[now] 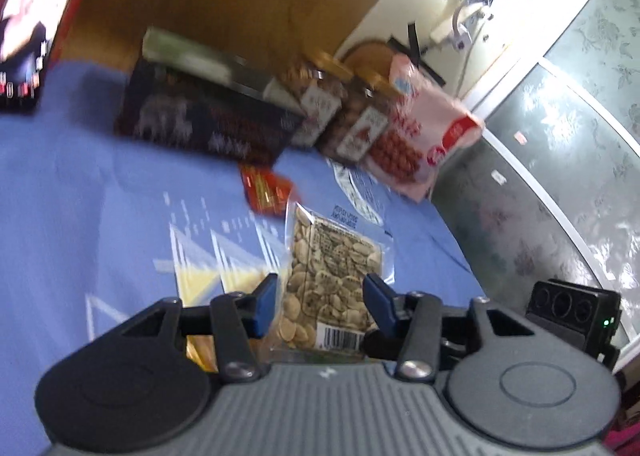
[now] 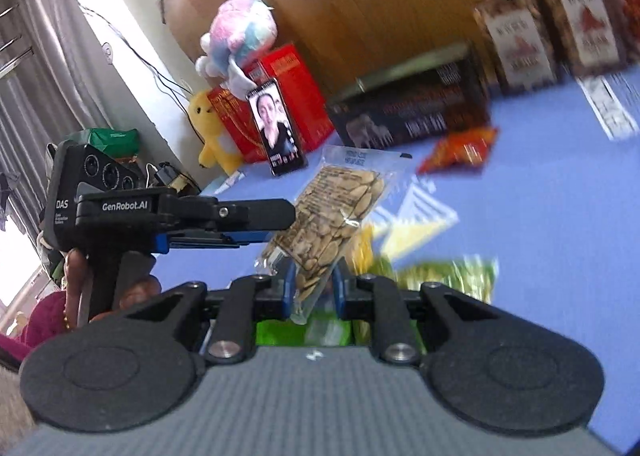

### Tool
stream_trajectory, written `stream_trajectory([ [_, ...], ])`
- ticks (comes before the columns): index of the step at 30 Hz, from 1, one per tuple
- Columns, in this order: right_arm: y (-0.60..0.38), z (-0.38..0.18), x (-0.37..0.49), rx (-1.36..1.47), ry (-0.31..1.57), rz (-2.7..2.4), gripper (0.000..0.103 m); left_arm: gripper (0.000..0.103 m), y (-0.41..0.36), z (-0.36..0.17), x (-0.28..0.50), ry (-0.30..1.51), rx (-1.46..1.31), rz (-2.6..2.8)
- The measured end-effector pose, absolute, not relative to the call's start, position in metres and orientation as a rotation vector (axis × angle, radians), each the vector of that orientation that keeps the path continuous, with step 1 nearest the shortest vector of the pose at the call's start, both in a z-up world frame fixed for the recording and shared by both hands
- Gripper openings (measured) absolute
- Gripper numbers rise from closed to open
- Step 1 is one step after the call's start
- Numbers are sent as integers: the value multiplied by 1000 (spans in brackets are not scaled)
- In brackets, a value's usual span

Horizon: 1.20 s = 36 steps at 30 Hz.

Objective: Organize snacks
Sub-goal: 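Grasp the clear bag of seeds with the left gripper and lift it, then lower the seed bag into the tin and open the left gripper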

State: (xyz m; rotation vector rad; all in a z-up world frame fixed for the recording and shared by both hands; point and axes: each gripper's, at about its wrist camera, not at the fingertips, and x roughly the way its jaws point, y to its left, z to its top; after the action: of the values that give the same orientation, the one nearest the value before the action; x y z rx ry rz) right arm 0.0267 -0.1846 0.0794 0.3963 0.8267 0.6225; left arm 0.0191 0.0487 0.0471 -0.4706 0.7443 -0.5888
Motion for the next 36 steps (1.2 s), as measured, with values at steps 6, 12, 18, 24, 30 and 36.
stream_trajectory([
  [6, -172, 94, 103, 334, 748, 648, 22, 45, 63, 84, 73, 650, -439, -505],
  [12, -167, 91, 201, 391, 715, 624, 22, 45, 72, 105, 152, 579, -401, -412],
  [18, -152, 53, 264, 415, 795, 610, 22, 45, 91, 81, 210, 620, -443, -312],
  [24, -141, 34, 277, 372, 832, 543, 34, 57, 95, 63, 223, 651, -438, -241],
  [30, -164, 62, 245, 365, 760, 486, 41, 59, 92, 84, 192, 594, -394, -253],
  [36, -197, 92, 140, 426, 797, 716, 49, 65, 89, 92, 92, 643, -364, -410],
])
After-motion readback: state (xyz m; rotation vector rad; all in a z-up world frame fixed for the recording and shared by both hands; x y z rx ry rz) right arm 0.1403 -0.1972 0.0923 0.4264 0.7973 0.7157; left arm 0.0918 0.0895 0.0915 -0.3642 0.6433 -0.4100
